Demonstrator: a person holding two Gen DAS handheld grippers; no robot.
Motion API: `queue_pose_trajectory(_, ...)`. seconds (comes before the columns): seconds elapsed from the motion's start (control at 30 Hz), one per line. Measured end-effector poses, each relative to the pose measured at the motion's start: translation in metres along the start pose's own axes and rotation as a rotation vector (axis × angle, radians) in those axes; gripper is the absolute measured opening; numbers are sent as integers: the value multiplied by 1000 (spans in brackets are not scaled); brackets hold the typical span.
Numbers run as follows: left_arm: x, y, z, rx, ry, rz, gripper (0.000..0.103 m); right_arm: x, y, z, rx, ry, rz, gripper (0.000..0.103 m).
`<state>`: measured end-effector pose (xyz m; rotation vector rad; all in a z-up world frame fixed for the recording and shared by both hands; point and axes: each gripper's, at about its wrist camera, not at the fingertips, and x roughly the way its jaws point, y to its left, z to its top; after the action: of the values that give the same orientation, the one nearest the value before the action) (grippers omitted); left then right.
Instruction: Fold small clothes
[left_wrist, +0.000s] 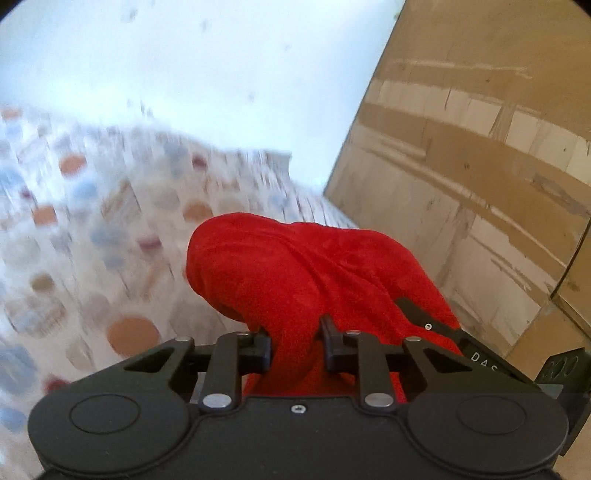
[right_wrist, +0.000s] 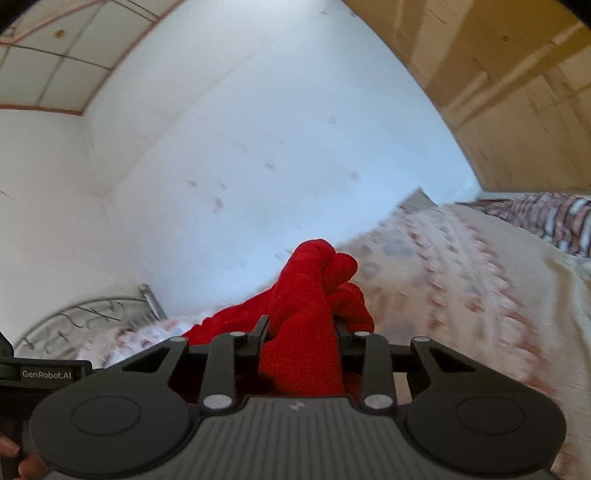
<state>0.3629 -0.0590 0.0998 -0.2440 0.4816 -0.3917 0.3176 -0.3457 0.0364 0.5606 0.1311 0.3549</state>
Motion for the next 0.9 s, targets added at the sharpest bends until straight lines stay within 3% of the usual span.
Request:
queue_pose_trajectory(0.13, -24, 7, 23, 47, -77, 66, 25, 28, 31, 6, 5, -16, 61, 35)
queue_pose_trajectory(0.23, -34, 31, 35, 23, -100, 117, 26, 58, 53, 2, 5, 5, 98, 35)
queue_pose_trajectory(0.37, -20, 91, 37, -104, -64, 197, 27, 120, 68, -19, 0, 143, 82, 36)
queue_pose_trajectory(0.5, 18, 157, 8, -244, 63, 307, 28, 185, 69, -70, -78, 331, 14, 35)
queue_pose_trajectory(0.6, 31, 169, -18, -204, 44, 361, 33, 190, 66, -95, -123, 333, -1, 37)
queue_pose_trajectory(0.9, 39, 160, -45, -158, -67, 399, 40, 185, 53, -107, -141, 310, 6, 43)
